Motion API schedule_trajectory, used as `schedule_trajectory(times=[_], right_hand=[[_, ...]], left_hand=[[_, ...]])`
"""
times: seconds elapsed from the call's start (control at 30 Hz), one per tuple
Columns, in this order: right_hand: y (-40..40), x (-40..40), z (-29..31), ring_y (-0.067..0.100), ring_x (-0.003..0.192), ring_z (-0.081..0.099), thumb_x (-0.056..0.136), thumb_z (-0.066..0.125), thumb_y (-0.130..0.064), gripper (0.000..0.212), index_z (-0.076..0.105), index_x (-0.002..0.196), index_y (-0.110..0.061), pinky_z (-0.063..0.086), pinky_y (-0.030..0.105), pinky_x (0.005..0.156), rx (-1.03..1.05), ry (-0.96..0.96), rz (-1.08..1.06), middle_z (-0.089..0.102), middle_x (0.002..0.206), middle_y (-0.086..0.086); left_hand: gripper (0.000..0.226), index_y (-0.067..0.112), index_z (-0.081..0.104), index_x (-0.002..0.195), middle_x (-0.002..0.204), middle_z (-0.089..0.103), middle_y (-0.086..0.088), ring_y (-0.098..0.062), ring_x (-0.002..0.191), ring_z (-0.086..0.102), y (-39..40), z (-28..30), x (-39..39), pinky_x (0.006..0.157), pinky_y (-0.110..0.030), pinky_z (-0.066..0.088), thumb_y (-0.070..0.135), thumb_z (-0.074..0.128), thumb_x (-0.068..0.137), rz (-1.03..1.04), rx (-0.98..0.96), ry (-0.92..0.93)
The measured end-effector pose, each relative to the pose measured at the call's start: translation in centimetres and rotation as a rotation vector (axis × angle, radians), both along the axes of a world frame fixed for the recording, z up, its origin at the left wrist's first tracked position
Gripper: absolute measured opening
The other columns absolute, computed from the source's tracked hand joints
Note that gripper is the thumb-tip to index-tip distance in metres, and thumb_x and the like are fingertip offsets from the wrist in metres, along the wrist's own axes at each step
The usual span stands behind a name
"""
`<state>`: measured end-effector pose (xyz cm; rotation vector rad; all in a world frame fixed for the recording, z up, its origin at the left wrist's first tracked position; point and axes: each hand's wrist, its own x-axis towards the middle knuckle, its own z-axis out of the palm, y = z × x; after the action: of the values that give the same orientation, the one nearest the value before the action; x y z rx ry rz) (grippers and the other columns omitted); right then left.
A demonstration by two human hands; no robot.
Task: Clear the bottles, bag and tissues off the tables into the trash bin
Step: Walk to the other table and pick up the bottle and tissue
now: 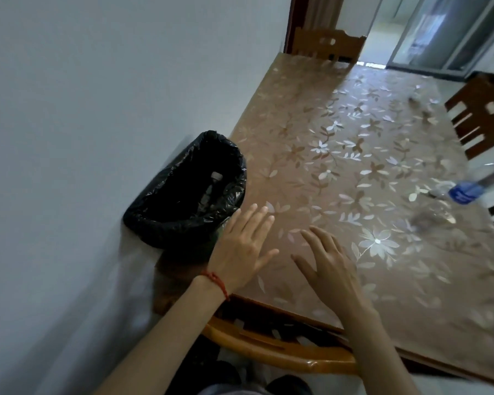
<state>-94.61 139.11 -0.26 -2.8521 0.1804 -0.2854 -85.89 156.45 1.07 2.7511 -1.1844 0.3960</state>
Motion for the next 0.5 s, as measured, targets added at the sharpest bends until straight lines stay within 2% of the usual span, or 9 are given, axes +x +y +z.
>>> schedule_trajectory(times=[0.23,0.3,0.4,0.5], right_hand=[[-2.1,-6.5,-0.5,0.028,0.113,0.057,0.088,0.033,-0.052,0.059,0.052,0.126,-0.011,0.053,0.041,0.084,0.029,0.022,-0.288,0.057,0.127,0.013],[-2.6,-8.7,-0.6,0.029,0.112,0.057,0.088,0.033,-0.05,0.059,0.053,0.125,-0.008,0.053,0.043,0.085,0.035,0.029,-0.379,0.057,0.126,0.014],[-3.4,-12.1,-1.0,0.031,0.11,0.059,0.087,0.037,-0.047,0.057,0.057,0.121,-0.006,0.054,0.044,0.086,0.002,0.036,-0.509,0.061,0.121,0.016],[-3.9,-15.7,-1.6,0.03,0.109,0.06,0.086,0.038,-0.048,0.057,0.058,0.119,-0.006,0.052,0.042,0.087,0.008,0.049,-0.638,0.063,0.119,0.016]], left_hand=[[0.061,0.009,0.06,0.12,0.123,0.063,-0.01,-0.026,0.116,0.058,-3.9,-2.0,-1.6,0.095,-0.049,0.046,0.05,0.033,0.083,-0.195,0.072,0.05],[0.061,0.009,0.06,0.12,0.123,0.063,-0.011,-0.027,0.115,0.058,-5.1,-2.4,-2.2,0.095,-0.05,0.044,0.051,0.03,0.087,-0.264,0.067,0.056],[0.069,0.008,0.058,0.121,0.124,0.062,-0.011,-0.028,0.116,0.058,-7.1,-2.7,-3.5,0.096,-0.05,0.043,0.052,0.012,0.094,-0.367,0.079,0.092],[0.064,0.01,0.051,0.126,0.128,0.059,-0.012,-0.028,0.12,0.055,-9.4,-3.3,-5.3,0.099,-0.049,0.04,0.053,0.015,0.093,-0.489,0.097,0.122]])
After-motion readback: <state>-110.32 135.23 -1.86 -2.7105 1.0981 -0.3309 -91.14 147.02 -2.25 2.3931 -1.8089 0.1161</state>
